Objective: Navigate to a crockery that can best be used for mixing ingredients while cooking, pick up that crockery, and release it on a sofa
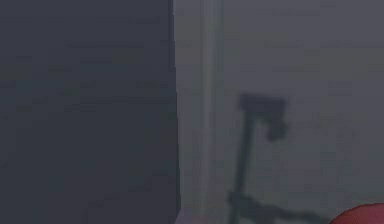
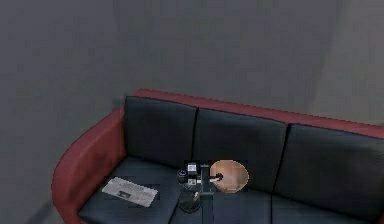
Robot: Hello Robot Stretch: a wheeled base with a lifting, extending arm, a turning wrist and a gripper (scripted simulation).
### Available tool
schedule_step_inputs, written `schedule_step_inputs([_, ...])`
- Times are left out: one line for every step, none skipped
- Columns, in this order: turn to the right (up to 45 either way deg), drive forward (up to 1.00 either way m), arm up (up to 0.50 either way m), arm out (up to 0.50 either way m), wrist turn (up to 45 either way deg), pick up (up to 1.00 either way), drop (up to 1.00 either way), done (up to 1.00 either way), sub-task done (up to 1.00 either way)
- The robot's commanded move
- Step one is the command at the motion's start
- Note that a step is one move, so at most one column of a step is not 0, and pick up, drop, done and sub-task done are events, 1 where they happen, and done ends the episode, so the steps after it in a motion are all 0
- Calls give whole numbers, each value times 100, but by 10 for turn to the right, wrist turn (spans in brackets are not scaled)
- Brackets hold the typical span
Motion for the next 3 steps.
schedule_step_inputs([0,0,0,0,0,0,100,0,0])
schedule_step_inputs([0,0,10,0,0,0,0,0,0])
schedule_step_inputs([0,0,0,-8,0,0,0,0,0])
